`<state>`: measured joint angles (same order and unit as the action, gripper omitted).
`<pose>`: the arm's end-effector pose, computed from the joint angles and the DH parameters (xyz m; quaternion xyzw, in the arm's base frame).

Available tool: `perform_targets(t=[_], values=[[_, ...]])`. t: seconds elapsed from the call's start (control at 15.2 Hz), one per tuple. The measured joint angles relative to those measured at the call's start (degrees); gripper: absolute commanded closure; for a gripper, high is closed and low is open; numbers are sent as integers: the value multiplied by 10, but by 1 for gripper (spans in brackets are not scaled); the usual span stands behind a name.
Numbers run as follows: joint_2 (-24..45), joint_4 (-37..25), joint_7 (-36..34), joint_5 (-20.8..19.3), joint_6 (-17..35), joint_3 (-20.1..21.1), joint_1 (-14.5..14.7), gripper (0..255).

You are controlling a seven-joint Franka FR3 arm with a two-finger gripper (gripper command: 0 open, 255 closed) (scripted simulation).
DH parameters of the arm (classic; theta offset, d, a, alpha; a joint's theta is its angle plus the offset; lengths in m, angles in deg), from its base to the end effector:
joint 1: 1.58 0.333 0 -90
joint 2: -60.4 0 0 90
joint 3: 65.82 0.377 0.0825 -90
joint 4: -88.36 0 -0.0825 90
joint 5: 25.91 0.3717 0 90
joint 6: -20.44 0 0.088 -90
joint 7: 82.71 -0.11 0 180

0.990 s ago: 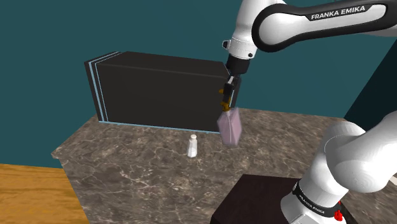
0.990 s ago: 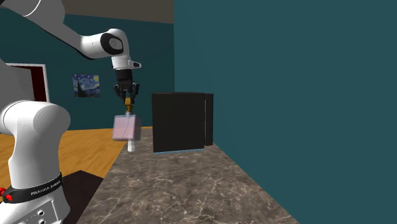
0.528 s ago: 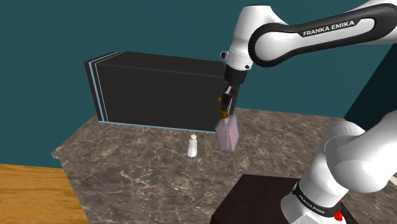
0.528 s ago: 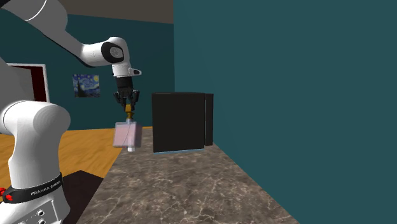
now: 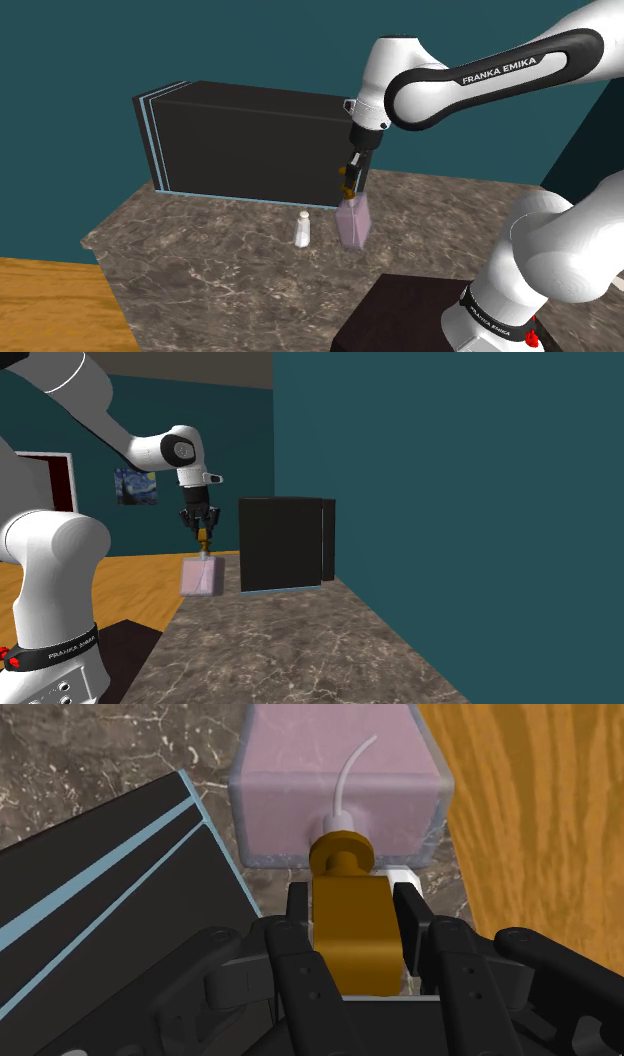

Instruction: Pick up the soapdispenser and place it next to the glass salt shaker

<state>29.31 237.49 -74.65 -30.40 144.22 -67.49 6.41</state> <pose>0.3399 0.0333 0.4959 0.9876 0.1466 0.0497 0.0268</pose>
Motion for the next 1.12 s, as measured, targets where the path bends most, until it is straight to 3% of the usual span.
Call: perform_targets(t=[0.26,0.66,0.73,1.12], values=[[13,17,-2,-1,29,0,0,255],[13,20,-2,-1,33,0,0,255],[13,20,-2,-1,33,0,0,0],[13,19,-2,-1,33,0,0,0]])
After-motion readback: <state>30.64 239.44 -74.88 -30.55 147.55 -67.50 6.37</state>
